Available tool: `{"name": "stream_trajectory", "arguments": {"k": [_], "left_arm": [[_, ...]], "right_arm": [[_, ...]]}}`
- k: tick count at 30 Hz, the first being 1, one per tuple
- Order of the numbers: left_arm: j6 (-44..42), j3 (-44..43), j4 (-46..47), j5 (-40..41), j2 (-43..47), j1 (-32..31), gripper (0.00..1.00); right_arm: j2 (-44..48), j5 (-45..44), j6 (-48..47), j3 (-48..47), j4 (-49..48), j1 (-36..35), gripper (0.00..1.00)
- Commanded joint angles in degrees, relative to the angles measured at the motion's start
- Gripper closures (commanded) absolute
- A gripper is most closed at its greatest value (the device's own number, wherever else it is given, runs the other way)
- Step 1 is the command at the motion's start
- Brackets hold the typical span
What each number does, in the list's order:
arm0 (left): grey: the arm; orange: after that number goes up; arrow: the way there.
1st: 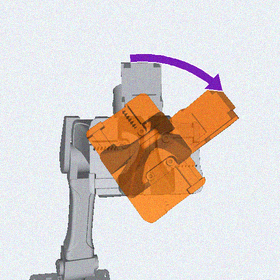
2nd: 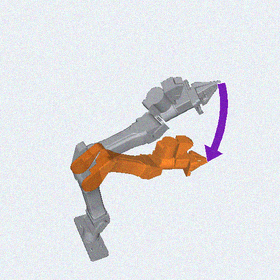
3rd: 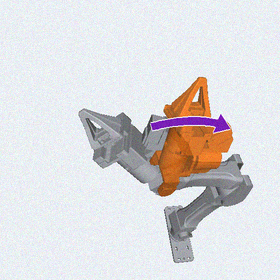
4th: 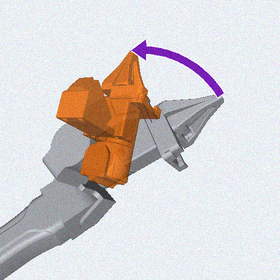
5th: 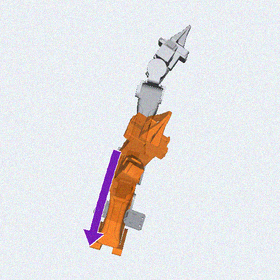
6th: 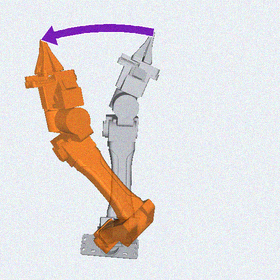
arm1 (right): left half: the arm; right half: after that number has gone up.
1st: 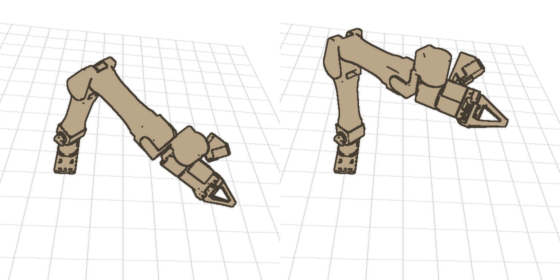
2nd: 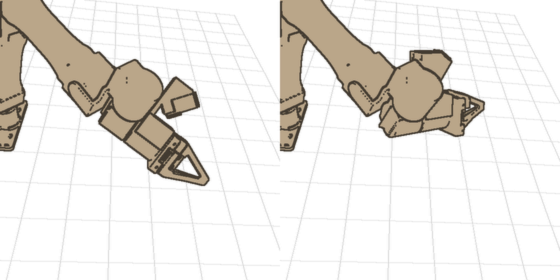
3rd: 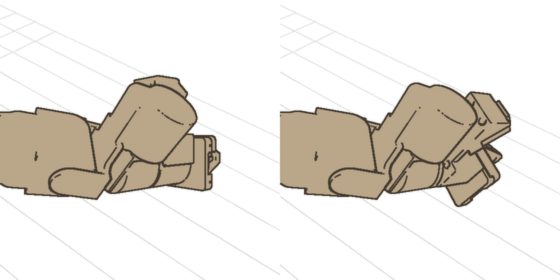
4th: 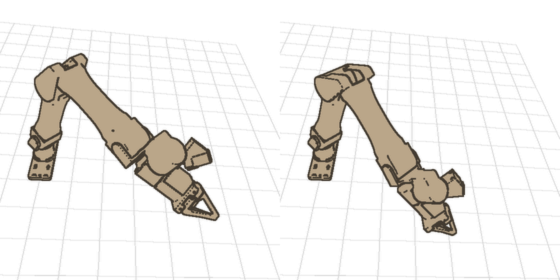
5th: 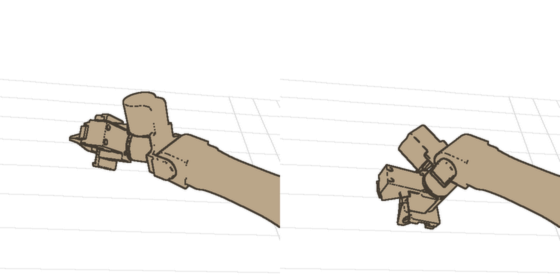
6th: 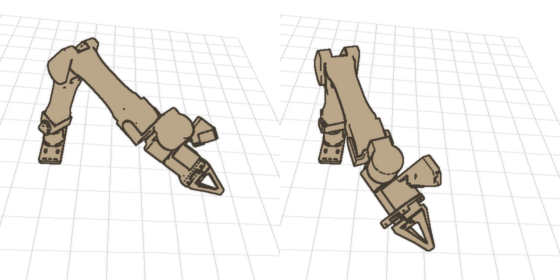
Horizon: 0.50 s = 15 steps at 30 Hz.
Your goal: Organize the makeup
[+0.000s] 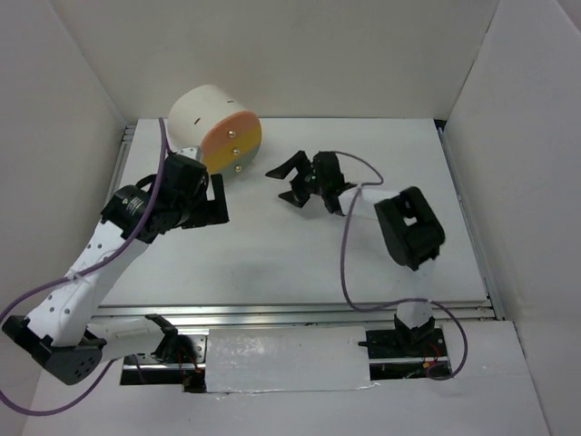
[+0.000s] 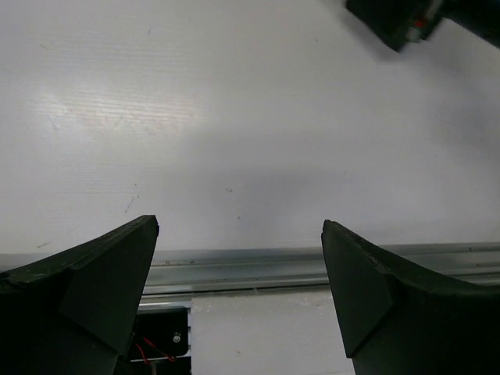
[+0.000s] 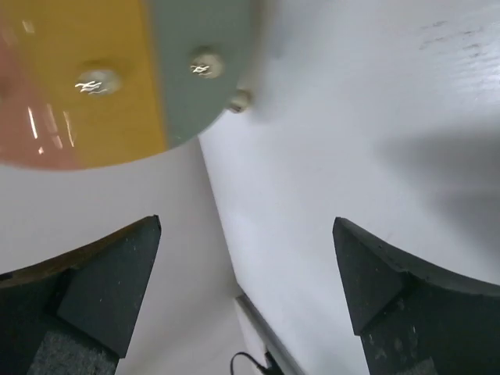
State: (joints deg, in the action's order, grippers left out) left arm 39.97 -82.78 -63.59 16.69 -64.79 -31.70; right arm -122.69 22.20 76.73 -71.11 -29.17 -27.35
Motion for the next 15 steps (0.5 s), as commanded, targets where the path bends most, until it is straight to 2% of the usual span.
{"name": "stream_trajectory", "arguments": {"k": [1, 2, 3, 5, 7, 11, 15], "left_arm": [[-5.9, -3.9, 5.8, 5.3, -3.9, 1.1, 0.01], [-6.9, -6.7, 6.8, 6.3, -5.0, 2.0, 0.00], [-8.3, -8.6, 8.1, 7.6, -7.1, 2.5, 0.01], [-9.7, -13.0, 10.2, 9.1, -9.3, 5.6, 0.01], [-11.2, -15.3, 13.9, 7.5, -10.0, 8.0, 0.01], [-12.1, -16.9, 17.4, 4.9, -10.1, 13.3, 0.01], [-14.3, -17.5, 17.2, 5.0, -8.6, 13.8, 0.01]], "right_arm": [[21.4, -8.5, -16.6, 0.7, 18.5, 1.3, 0.00], [27.3, -14.0, -24.7, -2.7, 26.7, 0.5, 0.00], [29.7, -16.2, -28.3, -4.5, 39.9, 0.2, 0.00], [37.1, -21.5, -34.7, -8.8, 54.3, 0.1, 0.00], [42.2, -25.3, -39.1, -11.3, 61.5, 0.2, 0.00], [55.3, -36.2, -47.8, -23.2, 80.6, 0.2, 0.00], [62.4, -43.5, -51.5, -35.3, 92.8, 0.2, 0.00]]}}
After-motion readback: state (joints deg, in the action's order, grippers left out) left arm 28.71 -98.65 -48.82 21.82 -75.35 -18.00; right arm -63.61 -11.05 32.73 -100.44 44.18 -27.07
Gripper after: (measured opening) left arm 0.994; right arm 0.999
